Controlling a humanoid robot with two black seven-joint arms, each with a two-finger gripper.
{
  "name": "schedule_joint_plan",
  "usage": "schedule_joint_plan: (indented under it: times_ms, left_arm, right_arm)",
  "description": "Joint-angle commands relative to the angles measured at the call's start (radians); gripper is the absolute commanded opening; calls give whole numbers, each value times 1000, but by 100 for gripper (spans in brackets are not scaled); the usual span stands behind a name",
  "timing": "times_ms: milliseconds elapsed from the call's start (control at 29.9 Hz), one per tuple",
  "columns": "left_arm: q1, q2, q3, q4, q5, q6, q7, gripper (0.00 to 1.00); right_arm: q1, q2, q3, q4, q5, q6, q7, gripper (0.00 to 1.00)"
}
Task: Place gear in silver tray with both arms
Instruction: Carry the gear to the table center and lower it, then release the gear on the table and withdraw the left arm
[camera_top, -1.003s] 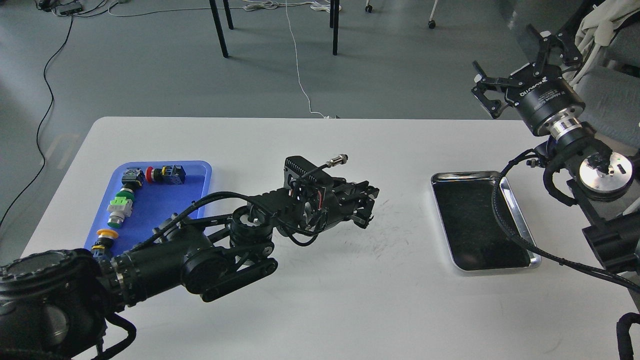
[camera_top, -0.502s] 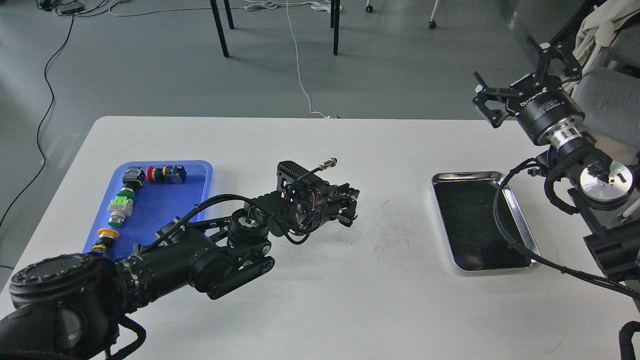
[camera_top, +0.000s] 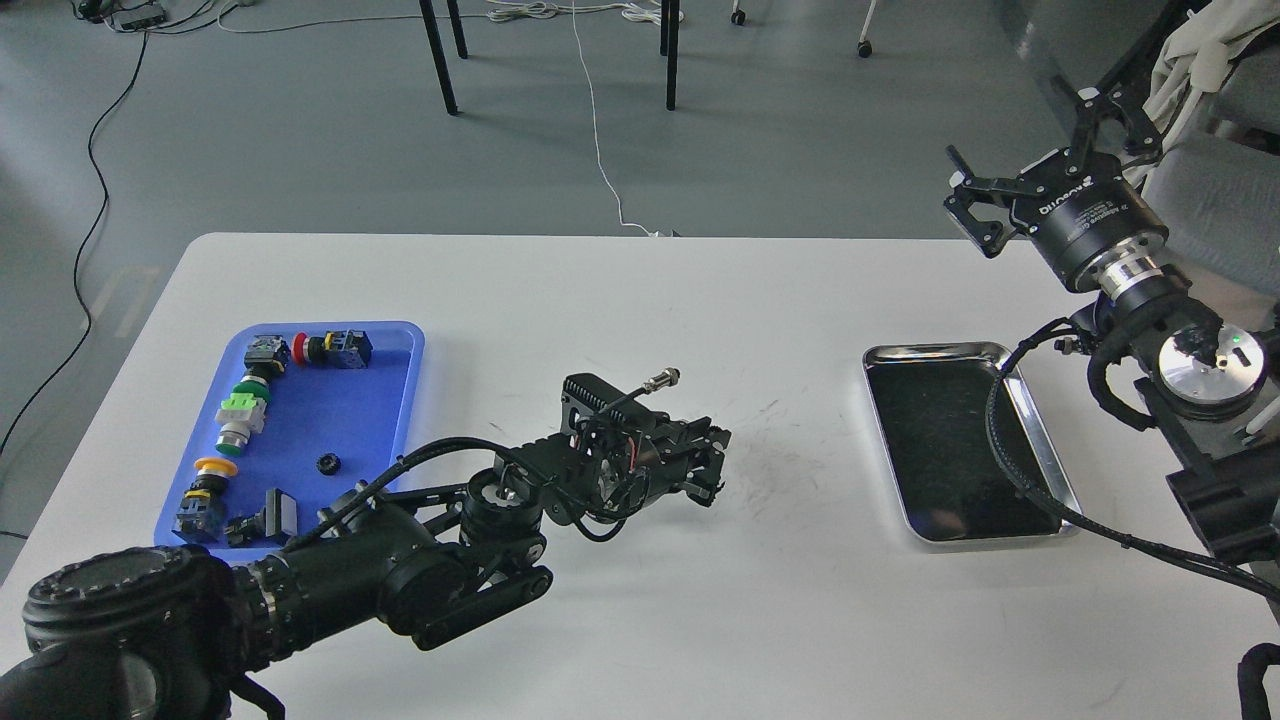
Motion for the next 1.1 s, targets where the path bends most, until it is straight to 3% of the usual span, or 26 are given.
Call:
schedule_joint_plan:
  times_ms: [0,468,702,869,1003,1070]
  left_arm:
    - [5,0,0,-23,0,2,2,16]
    - [62,0,2,-75,0,9,-3,31]
    - [79,0,2,-75,-10,52,-10,46]
    - [65,0,2,-78,-64,98,-10,63]
    - [7,0,-10,-115,-176,95,0,94]
    - [-35,0,-33,-127,-280,89,6,95]
  right_arm:
    - [-2,4,0,1,0,1,0,99]
    - [-10,13,0,-8,0,1,0,99]
    - [-14,21,0,-13,0,1,2,99]
    - [-13,21,12,-16,0,-1,2,99]
    - [-5,21,20,-28,0,-3,2,99]
    - [7,21,17,-53,0,-4,2,99]
